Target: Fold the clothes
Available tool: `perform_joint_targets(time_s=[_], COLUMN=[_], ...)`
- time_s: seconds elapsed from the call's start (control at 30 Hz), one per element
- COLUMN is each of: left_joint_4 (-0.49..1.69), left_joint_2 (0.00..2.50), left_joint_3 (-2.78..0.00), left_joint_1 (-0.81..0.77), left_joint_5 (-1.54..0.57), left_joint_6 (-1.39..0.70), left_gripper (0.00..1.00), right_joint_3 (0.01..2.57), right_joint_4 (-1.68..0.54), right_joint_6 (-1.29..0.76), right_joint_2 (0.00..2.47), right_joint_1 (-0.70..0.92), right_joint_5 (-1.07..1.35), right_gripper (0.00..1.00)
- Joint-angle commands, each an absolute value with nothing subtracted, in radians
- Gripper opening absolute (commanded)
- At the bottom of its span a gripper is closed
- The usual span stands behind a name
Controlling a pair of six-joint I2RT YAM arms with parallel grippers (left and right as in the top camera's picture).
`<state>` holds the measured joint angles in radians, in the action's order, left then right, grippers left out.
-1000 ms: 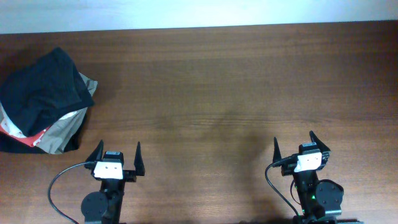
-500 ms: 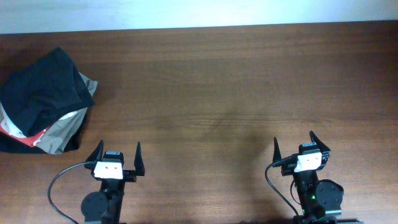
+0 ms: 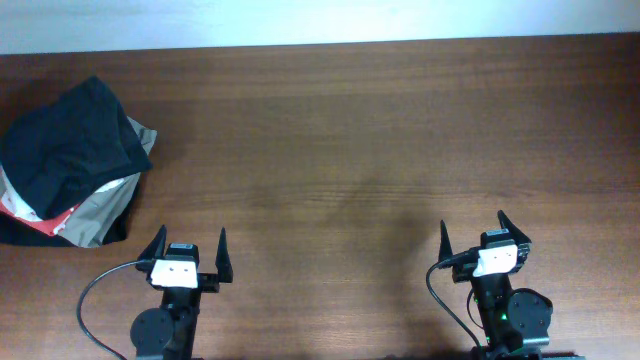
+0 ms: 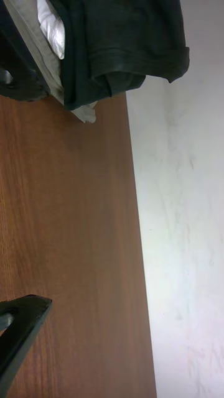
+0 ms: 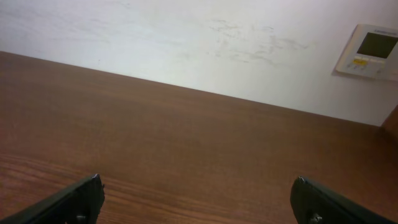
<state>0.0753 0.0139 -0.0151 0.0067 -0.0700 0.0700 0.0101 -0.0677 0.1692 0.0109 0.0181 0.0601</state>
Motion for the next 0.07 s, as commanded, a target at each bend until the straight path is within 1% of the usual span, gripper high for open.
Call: perform_joint_targets(time_s=[0.0, 0.03], left_joint_4=[0.079, 0.079], left_joint_2=[0.005, 0.005], left_joint_3=[-0.009, -0.009], left_joint_1=[0.003, 0.003], left_joint_5=[-0.055, -0.055], left_joint_6=[0.064, 0.064], left_gripper=[0.99, 0.99], right_joint_3=[0.006, 0.006], right_joint_4=[-0.075, -0.075], right_joint_6=[0.176, 0.176], right_joint_2=[0.004, 0.004], right_joint_1=[0.012, 0.012], right_joint_5=[0.051, 0.051], right_gripper=[0.99, 0.99])
